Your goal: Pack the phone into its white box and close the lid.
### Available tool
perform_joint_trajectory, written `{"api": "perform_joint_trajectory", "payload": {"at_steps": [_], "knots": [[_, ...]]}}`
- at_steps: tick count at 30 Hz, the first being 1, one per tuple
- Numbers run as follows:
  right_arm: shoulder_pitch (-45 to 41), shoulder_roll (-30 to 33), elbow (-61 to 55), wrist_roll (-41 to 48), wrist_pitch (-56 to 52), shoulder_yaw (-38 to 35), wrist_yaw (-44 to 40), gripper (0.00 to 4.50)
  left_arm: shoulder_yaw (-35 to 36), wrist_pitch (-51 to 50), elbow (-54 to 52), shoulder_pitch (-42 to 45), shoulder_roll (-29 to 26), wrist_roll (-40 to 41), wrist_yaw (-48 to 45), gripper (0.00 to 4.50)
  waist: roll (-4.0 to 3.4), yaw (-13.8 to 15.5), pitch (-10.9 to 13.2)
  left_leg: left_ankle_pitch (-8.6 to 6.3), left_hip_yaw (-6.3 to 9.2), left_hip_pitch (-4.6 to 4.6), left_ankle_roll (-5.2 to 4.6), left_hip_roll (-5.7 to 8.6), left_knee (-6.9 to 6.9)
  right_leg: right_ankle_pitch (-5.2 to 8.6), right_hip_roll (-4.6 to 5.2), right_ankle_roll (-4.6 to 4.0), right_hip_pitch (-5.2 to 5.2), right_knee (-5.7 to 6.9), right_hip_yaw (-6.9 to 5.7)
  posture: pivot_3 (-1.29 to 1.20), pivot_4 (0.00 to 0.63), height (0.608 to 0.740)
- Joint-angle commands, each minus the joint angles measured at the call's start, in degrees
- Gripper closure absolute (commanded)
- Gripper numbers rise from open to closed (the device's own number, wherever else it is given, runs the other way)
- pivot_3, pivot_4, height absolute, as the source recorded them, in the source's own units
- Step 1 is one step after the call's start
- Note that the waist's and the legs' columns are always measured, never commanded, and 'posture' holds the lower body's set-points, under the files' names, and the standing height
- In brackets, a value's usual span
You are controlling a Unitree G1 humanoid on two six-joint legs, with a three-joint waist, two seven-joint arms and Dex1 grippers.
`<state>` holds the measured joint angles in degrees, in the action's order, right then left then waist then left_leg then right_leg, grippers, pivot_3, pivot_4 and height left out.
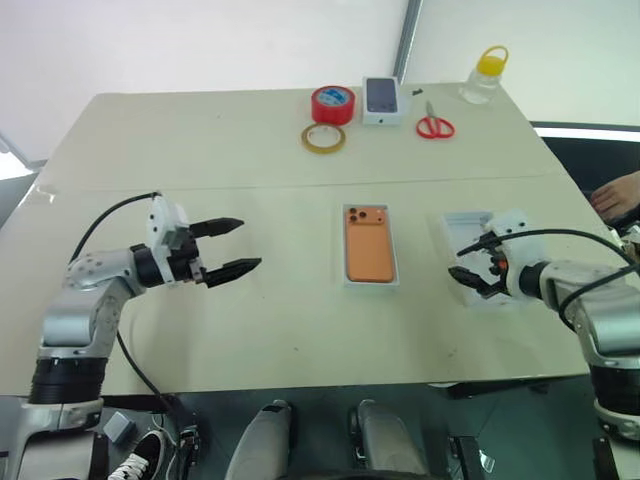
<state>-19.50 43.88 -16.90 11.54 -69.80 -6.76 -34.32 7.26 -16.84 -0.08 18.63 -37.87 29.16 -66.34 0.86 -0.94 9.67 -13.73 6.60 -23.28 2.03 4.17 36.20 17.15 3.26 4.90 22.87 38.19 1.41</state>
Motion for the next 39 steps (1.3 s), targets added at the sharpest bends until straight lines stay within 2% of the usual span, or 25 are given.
{"api": "perform_joint_trajectory", "payload": {"at_steps": [1, 10, 12, 22, 25, 27, 28, 32, 33, 39], "knots": [[-4.8, 0.5, -2.1, 1.3, -5.9, 1.6, 1.3, 0.01, -0.9, 0.8, -0.7, 1.5, 0.6, -0.2, 0.0, 0.02, 0.00, 0.1, 0.0, 0.00, 0.00, 0.00, 0.00, 0.00, 0.01, 0.00, 0.00, 0.00, 0.00, 0.00, -0.01, 0.00, 0.150, 0.740], [-14.2, -1.9, 3.2, 3.9, -18.1, 2.7, 3.9, 0.01, -1.1, -0.1, -3.2, 0.6, 2.2, 0.6, 2.6, 0.02, -0.01, 0.2, 0.0, -0.01, 0.00, -0.04, -0.01, 0.00, 0.00, 0.00, 0.00, 0.00, 0.03, -0.03, -0.02, 0.00, 0.150, 0.740], [-15.9, -3.9, 5.7, 3.7, -21.0, 1.0, 5.3, 0.01, -1.4, 0.0, -3.8, -0.2, 2.3, 0.5, 2.8, 0.02, -0.01, 0.2, 0.0, 0.00, -0.01, -0.04, -0.02, 0.01, 0.01, 0.00, 0.00, 0.01, 0.02, -0.02, -0.01, 0.00, 0.150, 0.740], [-16.9, -4.4, 7.1, 4.4, -21.8, 3.6, 7.8, 0.01, -1.1, 0.9, -6.0, -2.4, 3.1, 0.5, 3.8, 0.02, -0.01, 0.1, 0.0, 0.00, -0.03, -0.07, -0.02, 0.00, -0.01, -0.01, 0.00, 0.00, 0.10, 0.01, 0.00, 0.00, 0.150, 0.740], [-16.6, -4.7, 7.7, 4.5, -21.2, 3.4, 8.5, 0.74, -1.3, 1.1, -6.1, -2.6, 3.1, 0.3, 3.9, 0.00, -0.01, 0.1, 0.0, 0.00, -0.02, -0.07, -0.03, 0.00, 0.00, -0.01, 0.00, 0.00, 0.10, 0.03, 0.00, 0.00, 0.150, 0.740], [-16.2, -4.6, 7.9, 4.1, -20.0, 4.0, 9.3, 1.66, -1.5, 1.1, -6.2, -2.5, 3.3, 0.3, 4.1, 0.00, -0.01, 0.0, 0.0, 0.00, -0.03, -0.07, -0.03, 0.00, 0.00, -0.01, 0.00, 0.00, 0.09, 0.02, 0.00, 0.00, 0.150, 0.740], [-16.1, -4.5, 8.0, 3.8, -19.6, 4.2, 9.9, 2.32, -1.6, 1.1, -6.3, -2.4, 3.3, 0.3, 4.2, 0.00, -0.01, 0.0, 0.0, 0.00, -0.03, -0.06, -0.03, 0.00, -0.01, -0.01, -0.01, 0.00, 0.10, 0.03, 0.00, 0.00, 0.150, 0.740], [-15.9, -4.9, 8.4, 3.6, -19.2, 3.8, 11.4, 4.18, -1.8, 0.9, -6.4, -2.1, 3.5, 0.3, 4.4, 0.00, -0.01, 0.1, 0.0, 0.00, -0.03, -0.07, -0.03, 0.00, -0.01, -0.01, -0.01, 0.00, 0.10, 0.03, 0.00, 0.00, 0.150, 0.740], [-15.8, -5.2, 8.4, 3.7, -19.2, 3.6, 11.8, 4.41, -1.8, 0.9, -6.3, -2.0, 3.6, 0.3, 4.4, 0.00, -0.01, 0.1, 0.0, 0.00, -0.03, -0.07, -0.03, 0.00, 0.00, -0.01, -0.01, 0.00, 0.10, 0.03, 0.00, 0.00, 0.150, 0.740], [-16.9, -6.4, 9.0, 3.3, -18.4, 1.6, 13.9, 4.41, -1.9, 1.0, -5.5, -1.1, 3.8, 0.0, 4.5, 0.00, -0.01, 0.1, 0.0, 0.00, -0.03, -0.07, -0.03, 0.00, 0.00, -0.01, -0.01, 0.00, 0.10, 0.03, 0.00, 0.00, 0.150, 0.740]]}}
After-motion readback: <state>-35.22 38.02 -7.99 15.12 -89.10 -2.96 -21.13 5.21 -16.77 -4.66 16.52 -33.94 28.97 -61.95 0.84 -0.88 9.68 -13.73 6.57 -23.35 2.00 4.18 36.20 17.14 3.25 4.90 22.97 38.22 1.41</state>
